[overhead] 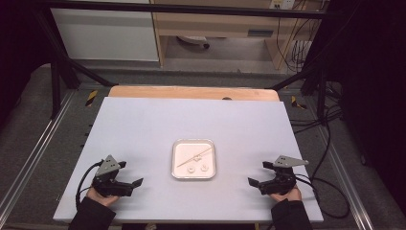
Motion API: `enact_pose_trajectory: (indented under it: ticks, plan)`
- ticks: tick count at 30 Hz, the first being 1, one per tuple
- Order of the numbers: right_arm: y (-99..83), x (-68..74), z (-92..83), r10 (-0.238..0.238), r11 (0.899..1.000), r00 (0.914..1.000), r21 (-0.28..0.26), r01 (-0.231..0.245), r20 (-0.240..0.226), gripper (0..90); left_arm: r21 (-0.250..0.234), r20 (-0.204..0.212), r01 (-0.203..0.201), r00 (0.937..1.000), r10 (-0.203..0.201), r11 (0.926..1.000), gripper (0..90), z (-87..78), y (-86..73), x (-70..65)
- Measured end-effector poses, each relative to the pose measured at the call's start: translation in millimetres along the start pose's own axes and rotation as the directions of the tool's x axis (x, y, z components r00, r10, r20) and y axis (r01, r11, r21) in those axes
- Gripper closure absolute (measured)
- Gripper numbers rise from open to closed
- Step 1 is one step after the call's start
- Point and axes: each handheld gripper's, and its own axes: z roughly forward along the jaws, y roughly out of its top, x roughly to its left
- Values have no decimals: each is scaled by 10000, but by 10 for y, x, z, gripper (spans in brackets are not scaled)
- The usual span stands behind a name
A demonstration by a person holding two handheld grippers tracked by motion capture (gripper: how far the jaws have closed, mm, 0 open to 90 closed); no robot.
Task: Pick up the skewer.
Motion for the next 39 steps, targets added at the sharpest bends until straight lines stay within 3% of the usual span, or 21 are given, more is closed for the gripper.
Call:
enact_pose_trajectory:
  ticks: [12, 27, 34, 39]
  plan:
    - [6, 1, 12, 59, 10000, 10000, 39, -59, -44, 19, 83, -19, -239, 9997, 240, 9997, 55, 22, 48, -39]
    - [10, 1, 18, -25, 10000, 10000, 36, 25, -92, 15, 152, 94, -247, 9997, 246, 9996, 59, 89, 130, -74]
    - [8, 2, 22, -61, 10000, 10000, 62, 62, -67, 15, 164, 121, -311, 9994, 310, 9994, 63, 116, 207, -112]
    - [8, 2, 22, -71, 10000, 10000, 65, 72, -59, 15, 283, 217, -576, 9981, 570, 9979, 63, 167, 303, -188]
